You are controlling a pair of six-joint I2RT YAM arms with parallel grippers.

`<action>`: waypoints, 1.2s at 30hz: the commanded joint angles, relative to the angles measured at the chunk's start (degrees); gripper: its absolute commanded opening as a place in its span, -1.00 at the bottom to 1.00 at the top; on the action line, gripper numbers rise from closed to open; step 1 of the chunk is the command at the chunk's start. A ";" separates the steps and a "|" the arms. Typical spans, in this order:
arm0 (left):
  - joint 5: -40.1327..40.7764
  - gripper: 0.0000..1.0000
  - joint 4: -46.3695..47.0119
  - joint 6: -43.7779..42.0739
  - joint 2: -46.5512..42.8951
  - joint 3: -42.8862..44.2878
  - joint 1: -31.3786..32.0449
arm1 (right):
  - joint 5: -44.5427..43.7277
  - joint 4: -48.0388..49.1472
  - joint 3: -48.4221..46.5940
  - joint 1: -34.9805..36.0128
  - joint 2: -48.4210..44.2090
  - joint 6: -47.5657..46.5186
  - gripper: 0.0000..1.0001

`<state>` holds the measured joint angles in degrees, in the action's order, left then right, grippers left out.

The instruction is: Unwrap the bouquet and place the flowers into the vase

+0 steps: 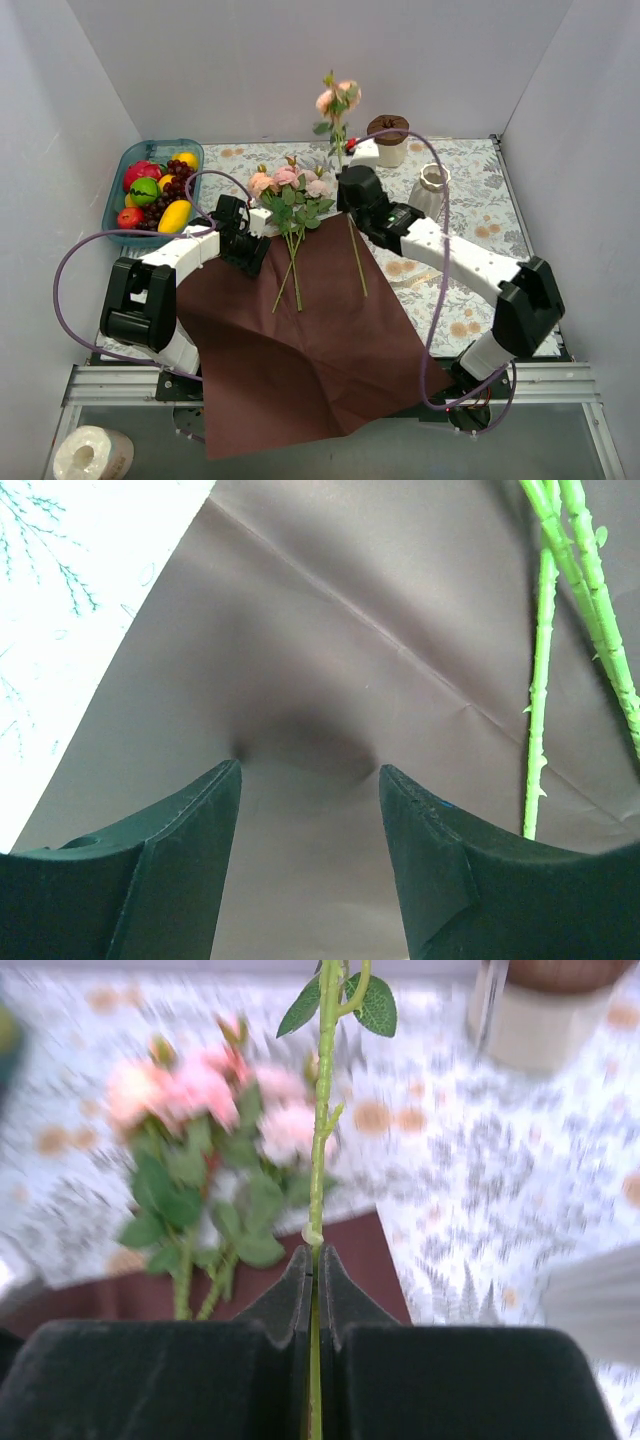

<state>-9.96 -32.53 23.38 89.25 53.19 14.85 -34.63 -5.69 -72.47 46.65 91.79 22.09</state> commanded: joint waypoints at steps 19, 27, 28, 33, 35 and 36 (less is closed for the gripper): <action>-4.99 0.11 -1.04 0.00 -4.70 5.61 -0.61 | 13.35 72.31 -4.53 -20.45 -13.21 -42.31 -0.97; -5.34 0.11 -2.36 -0.17 -4.70 7.37 -0.96 | 17.67 76.36 -0.31 -25.03 -11.81 -42.21 -0.97; -5.42 0.11 -2.36 -0.26 -4.70 7.54 -1.05 | 17.93 76.71 1.09 -25.21 -11.81 -42.39 -0.97; -5.60 0.11 -2.97 -0.61 -4.96 8.07 -1.40 | 18.29 79.87 4.79 -26.26 -11.63 -42.57 -0.97; -5.78 0.11 -3.15 -0.44 -5.49 8.16 -1.75 | 18.28 80.75 6.45 -26.26 -11.37 -42.39 -0.97; -5.86 0.11 -3.24 -0.44 -5.75 8.16 -1.84 | 18.20 81.36 6.72 -26.26 -11.11 -42.22 -0.97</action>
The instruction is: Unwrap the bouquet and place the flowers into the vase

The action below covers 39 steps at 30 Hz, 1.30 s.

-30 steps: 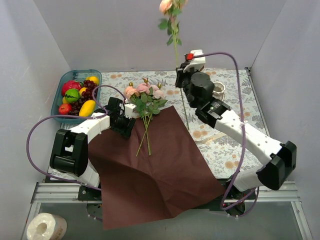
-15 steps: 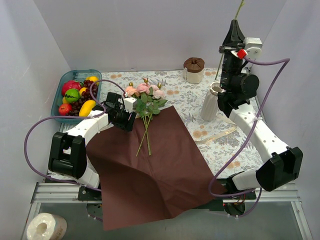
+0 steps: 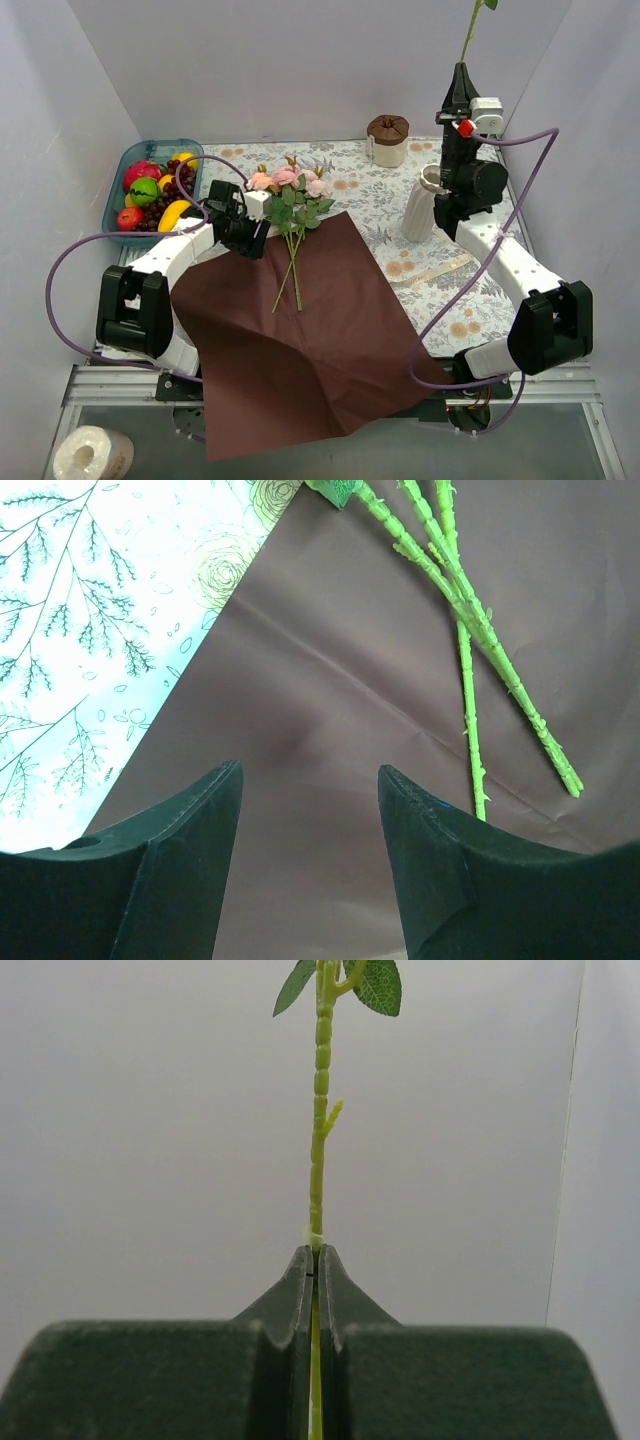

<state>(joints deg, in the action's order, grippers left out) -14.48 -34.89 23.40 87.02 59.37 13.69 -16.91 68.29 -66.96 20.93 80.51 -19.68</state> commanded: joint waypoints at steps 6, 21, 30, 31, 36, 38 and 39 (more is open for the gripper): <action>-1.43 0.25 -1.32 -0.02 -3.97 2.32 -1.56 | -0.32 9.31 3.76 -0.80 1.49 0.52 -0.97; -4.59 0.49 -1.14 3.23 -1.16 3.73 -6.05 | -3.65 12.30 17.91 -0.80 -1.32 6.05 -0.97; -5.03 0.49 -0.61 3.67 -1.94 4.34 -6.31 | -3.92 8.88 25.03 -0.89 -7.12 9.13 -0.97; -5.12 0.49 -0.70 3.67 -2.03 4.35 -6.31 | -3.84 7.05 25.03 -0.80 -8.08 9.14 -0.92; -5.21 0.50 -0.79 3.85 -2.56 4.78 -6.31 | -2.52 -3.94 21.35 -0.80 -11.25 8.87 -0.18; -4.95 0.50 -0.79 3.94 -2.91 4.87 -6.31 | -2.08 -9.46 18.98 -0.80 -12.74 9.22 0.00; -5.12 0.51 -0.79 4.02 -3.17 4.96 -6.31 | -1.56 -10.89 18.45 -0.80 -13.27 9.48 0.04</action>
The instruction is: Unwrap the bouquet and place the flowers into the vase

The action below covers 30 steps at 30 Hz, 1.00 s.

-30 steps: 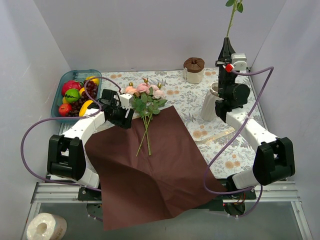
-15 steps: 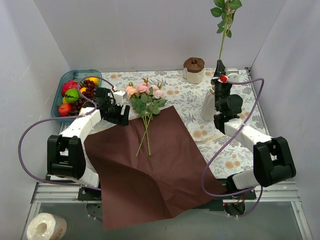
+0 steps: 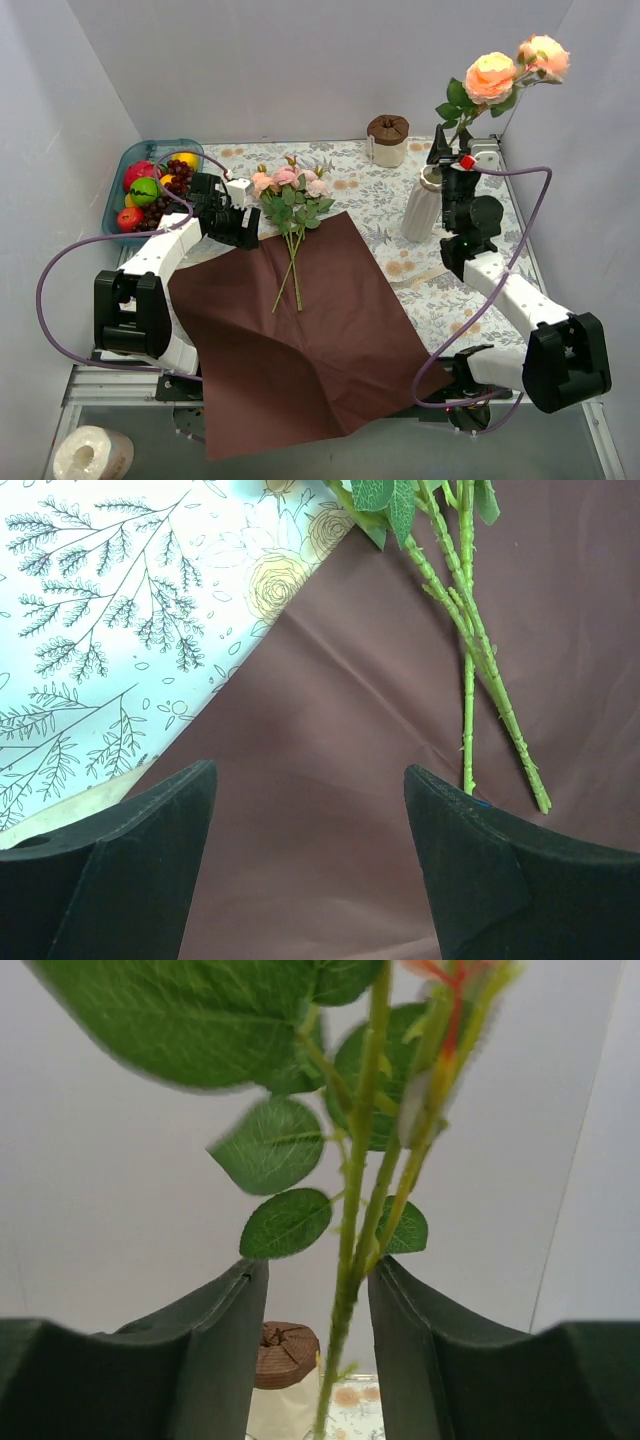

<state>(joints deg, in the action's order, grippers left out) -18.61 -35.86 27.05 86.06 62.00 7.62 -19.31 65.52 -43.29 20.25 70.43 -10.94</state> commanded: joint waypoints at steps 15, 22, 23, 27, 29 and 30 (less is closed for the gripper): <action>-3.19 0.50 -0.88 0.55 -3.36 2.87 -0.23 | 8.04 -81.75 -32.21 0.67 -1.26 14.72 0.88; -3.80 0.49 -1.41 -0.07 -3.62 3.04 -0.23 | 12.36 -98.48 -30.39 0.67 -6.07 14.01 0.94; -3.89 0.49 -1.50 -0.07 -3.53 3.04 -0.23 | 12.98 -98.82 -29.49 0.58 -7.66 14.45 0.95; -4.50 0.49 -1.59 0.20 -3.36 3.48 -0.23 | 16.40 -104.97 -28.34 0.67 -11.98 15.07 0.96; -4.77 0.49 -1.41 0.55 -3.27 3.66 -0.23 | 23.77 -105.33 -28.69 0.75 -13.04 15.07 0.96; -4.85 0.49 -1.41 0.90 -3.18 3.83 -0.23 | 26.75 -105.07 -28.96 0.76 -12.95 14.98 0.96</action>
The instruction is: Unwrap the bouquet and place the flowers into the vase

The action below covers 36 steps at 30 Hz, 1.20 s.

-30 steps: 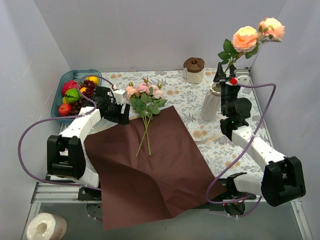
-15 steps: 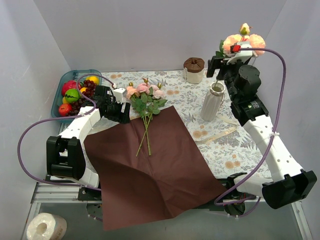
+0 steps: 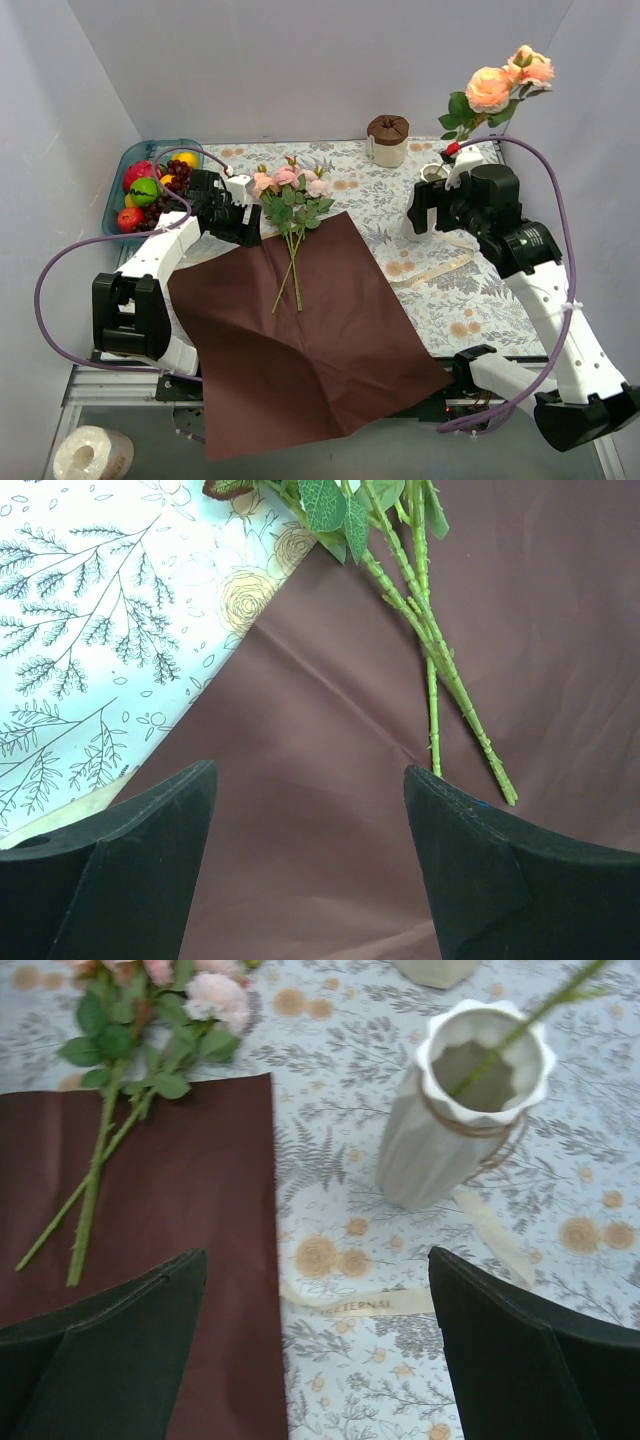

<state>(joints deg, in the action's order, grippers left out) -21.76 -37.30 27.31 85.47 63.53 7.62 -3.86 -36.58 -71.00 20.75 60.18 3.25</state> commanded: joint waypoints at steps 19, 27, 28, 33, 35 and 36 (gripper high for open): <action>1.36 0.40 -1.29 2.40 -3.99 2.48 -0.94 | 1.05 20.14 -4.05 24.86 33.55 14.59 0.54; 2.51 0.44 -0.67 0.55 -5.23 0.55 -1.73 | -0.27 27.69 -13.62 26.79 48.44 14.68 0.21; 2.34 0.43 -0.58 0.46 -5.49 0.20 -2.16 | -0.36 28.40 -14.51 26.88 50.28 14.60 0.16; 1.90 0.43 0.03 -0.24 -5.49 -0.95 -3.05 | -3.08 25.61 -22.67 26.97 56.79 14.33 -0.23; 1.63 0.43 0.21 -0.33 -5.40 -1.21 -3.66 | -4.75 23.40 -26.98 26.62 60.04 15.03 -0.28; 1.37 0.43 0.21 -0.68 -5.40 -1.39 -3.84 | -5.54 21.13 -28.30 26.45 60.92 15.99 -0.28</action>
<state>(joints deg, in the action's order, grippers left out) -19.92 -37.71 28.03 82.59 62.85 4.71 -5.23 -13.19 -92.49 47.75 117.80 17.45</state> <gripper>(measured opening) 0.717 0.370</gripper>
